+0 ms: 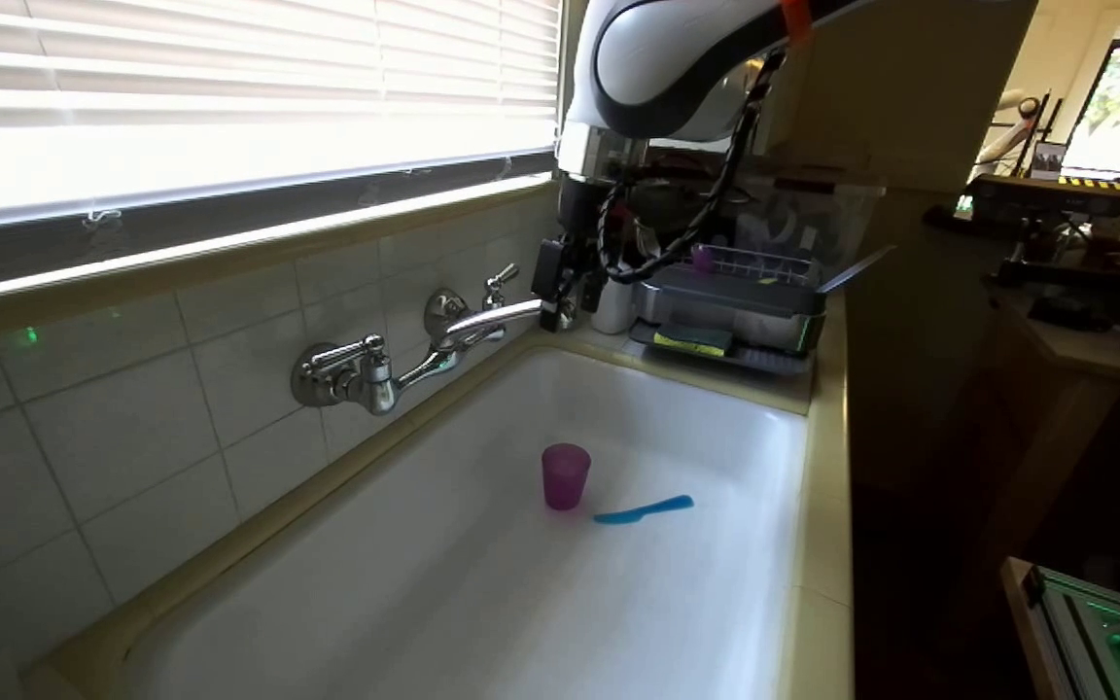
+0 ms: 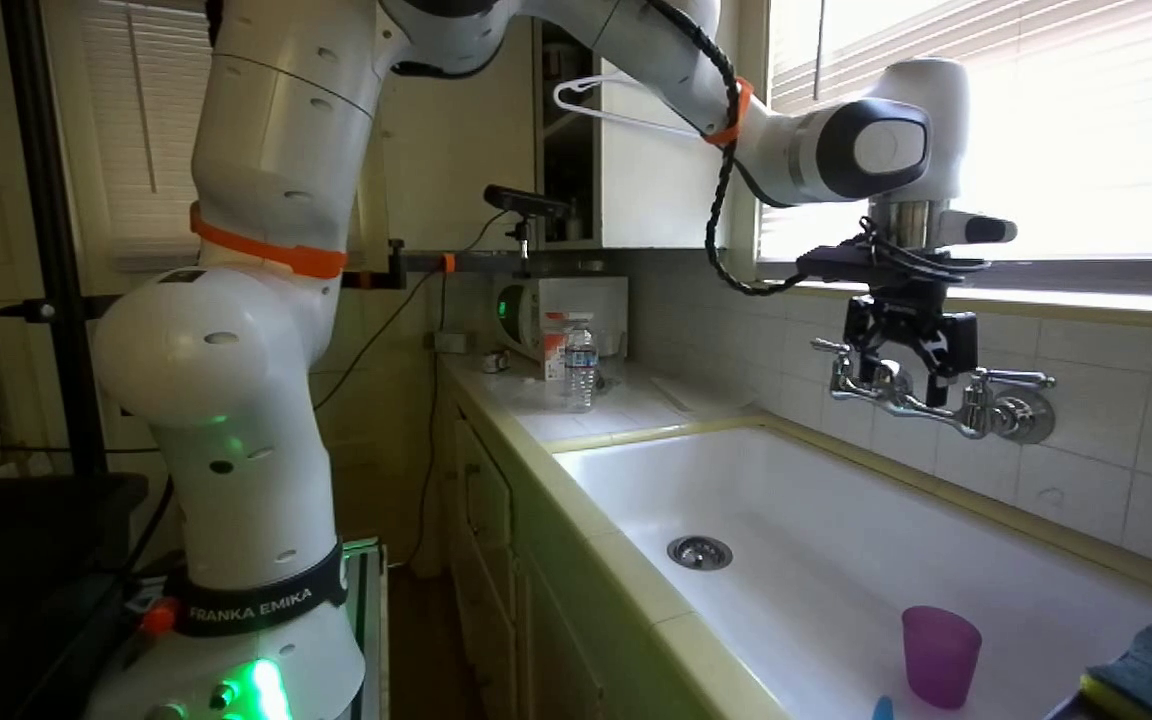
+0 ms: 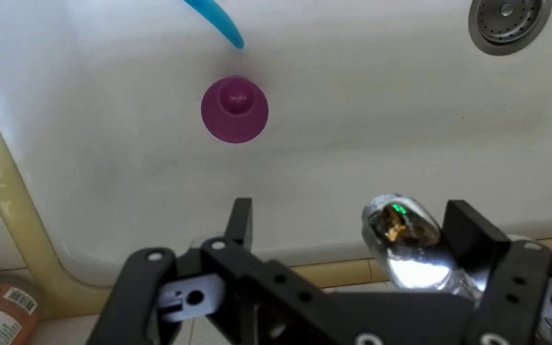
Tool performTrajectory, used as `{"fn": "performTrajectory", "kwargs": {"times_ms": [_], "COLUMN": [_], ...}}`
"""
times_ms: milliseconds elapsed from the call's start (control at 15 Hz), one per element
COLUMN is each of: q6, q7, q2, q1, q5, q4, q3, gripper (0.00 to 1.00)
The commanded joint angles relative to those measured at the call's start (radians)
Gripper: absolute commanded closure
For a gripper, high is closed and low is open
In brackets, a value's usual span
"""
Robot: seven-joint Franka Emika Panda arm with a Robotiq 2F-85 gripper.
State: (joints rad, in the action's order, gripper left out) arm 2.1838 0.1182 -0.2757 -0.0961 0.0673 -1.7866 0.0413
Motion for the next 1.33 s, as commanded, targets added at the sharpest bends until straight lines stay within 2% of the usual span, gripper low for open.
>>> {"fn": "performTrajectory", "kwargs": {"times_ms": [0,400,1267], "q6": [-0.031,-0.014,0.031], "q7": [0.035,0.134,0.451], "q2": [-0.037,-0.025,-0.042], "q1": [-0.018,-0.032,-0.086], "q5": [-0.016,0.006,0.035], "q4": [0.048,0.013,-0.100], "q3": [0.016,0.006,-0.013], "gripper": [0.00,0.00,0.00]}}
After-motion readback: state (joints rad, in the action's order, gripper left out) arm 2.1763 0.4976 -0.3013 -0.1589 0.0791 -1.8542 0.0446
